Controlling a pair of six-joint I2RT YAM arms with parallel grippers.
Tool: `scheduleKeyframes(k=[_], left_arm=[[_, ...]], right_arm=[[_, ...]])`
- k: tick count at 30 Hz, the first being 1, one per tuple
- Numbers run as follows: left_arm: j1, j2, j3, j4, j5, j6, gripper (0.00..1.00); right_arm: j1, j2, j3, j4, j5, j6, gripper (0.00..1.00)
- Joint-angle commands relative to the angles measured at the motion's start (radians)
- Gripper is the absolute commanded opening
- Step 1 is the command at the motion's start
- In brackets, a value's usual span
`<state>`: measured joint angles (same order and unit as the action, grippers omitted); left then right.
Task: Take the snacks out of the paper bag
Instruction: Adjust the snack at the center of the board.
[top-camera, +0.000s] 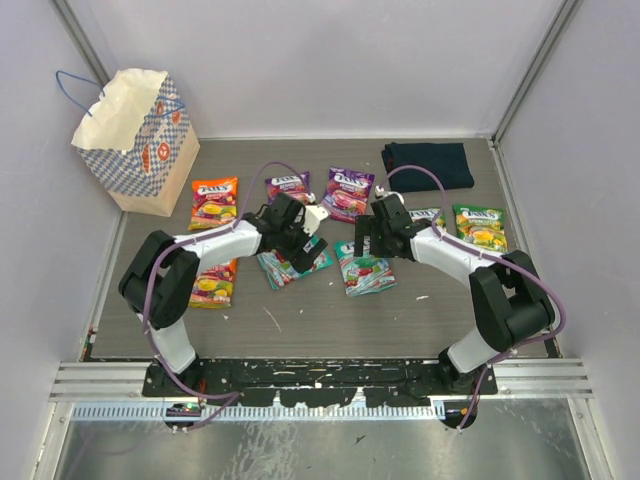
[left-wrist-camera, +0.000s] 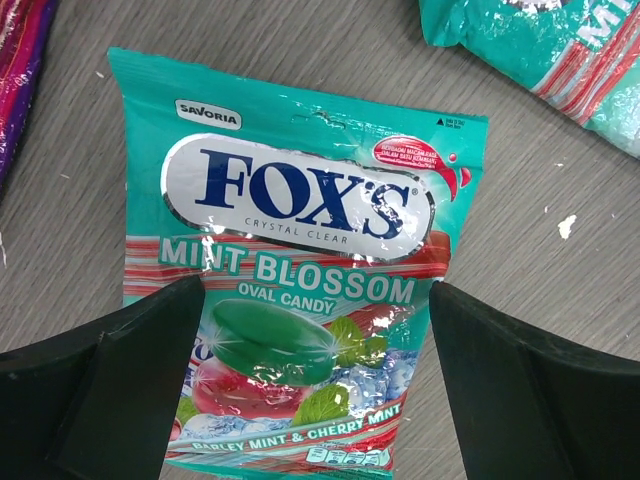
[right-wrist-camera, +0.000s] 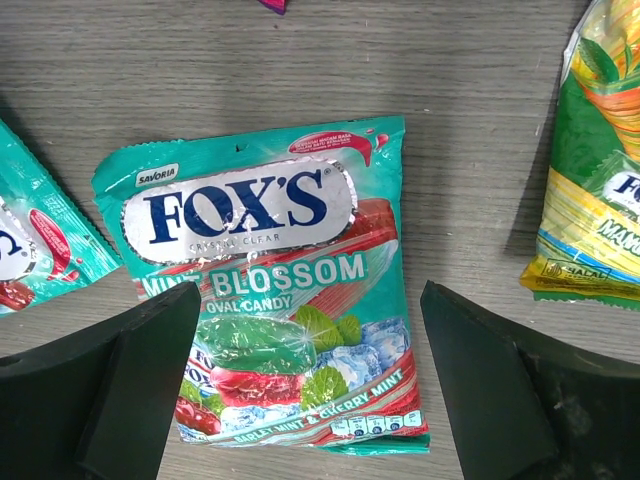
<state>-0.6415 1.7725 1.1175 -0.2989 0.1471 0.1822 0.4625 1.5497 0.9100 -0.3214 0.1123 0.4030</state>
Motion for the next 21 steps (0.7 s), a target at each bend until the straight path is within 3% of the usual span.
scheduleKeyframes(k=[1, 13, 21], left_arm=[[-0.004, 0.021, 0.040, -0.082, 0.029, 0.000, 0.96], [-0.004, -0.059, -0.050, -0.097, -0.144, -0.330, 0.90], [-0.024, -0.072, -0.095, -0.126, -0.330, -0.650, 0.88]], right_arm=[[0.003, 0.000, 0.015, 0.036, -0.016, 0.012, 0.98], [0.003, -0.058, 0.008, 0.009, 0.008, 0.050, 0.99], [0.003, -0.063, 0.007, -0.009, 0.013, 0.082, 0.99]])
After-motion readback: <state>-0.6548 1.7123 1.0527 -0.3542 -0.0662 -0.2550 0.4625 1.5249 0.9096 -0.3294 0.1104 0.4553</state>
